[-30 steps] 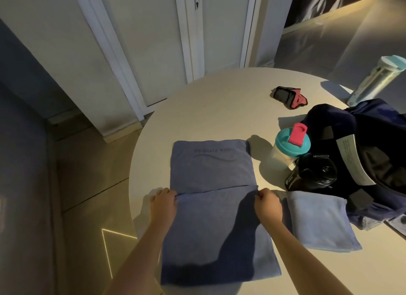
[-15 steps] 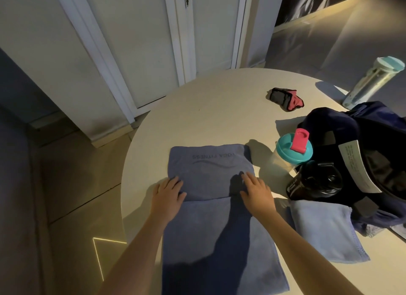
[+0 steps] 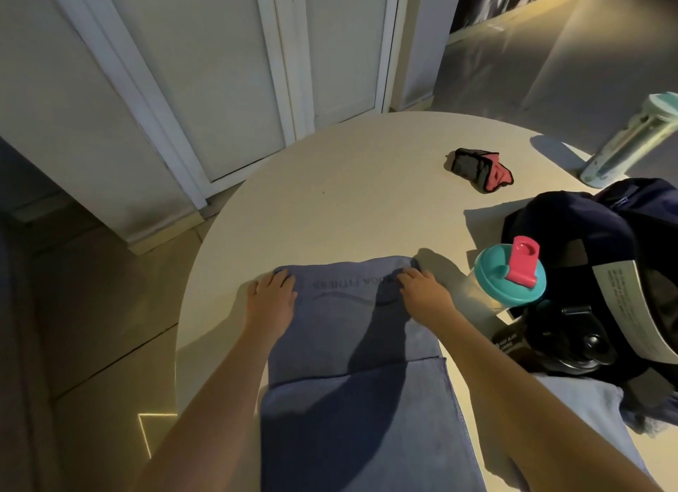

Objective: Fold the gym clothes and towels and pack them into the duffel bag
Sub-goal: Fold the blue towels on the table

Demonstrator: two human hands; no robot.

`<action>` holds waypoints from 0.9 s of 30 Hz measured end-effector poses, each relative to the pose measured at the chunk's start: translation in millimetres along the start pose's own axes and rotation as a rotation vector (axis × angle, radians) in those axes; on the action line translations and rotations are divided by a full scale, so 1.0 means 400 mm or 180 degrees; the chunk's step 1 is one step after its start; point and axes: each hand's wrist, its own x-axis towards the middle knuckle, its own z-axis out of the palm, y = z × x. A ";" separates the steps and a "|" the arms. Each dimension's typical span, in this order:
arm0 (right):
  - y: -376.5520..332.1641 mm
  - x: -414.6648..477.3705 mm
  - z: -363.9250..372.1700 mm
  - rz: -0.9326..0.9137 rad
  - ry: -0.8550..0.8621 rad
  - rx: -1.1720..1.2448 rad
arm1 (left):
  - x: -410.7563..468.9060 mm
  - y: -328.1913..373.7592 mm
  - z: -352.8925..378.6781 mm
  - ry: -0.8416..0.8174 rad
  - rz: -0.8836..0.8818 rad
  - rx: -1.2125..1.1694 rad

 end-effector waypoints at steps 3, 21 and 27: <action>0.001 0.045 -0.021 0.0081 0.0063 -0.0071 | 0.040 -0.007 -0.005 0.0281 -0.0064 0.0004; -0.030 0.072 -0.095 0.0173 0.0513 -0.0440 | 0.037 -0.018 -0.071 0.0655 -0.0498 -0.0444; -0.027 -0.081 -0.040 0.0499 0.1124 0.0358 | -0.079 0.008 -0.086 0.0729 -0.0600 -0.1733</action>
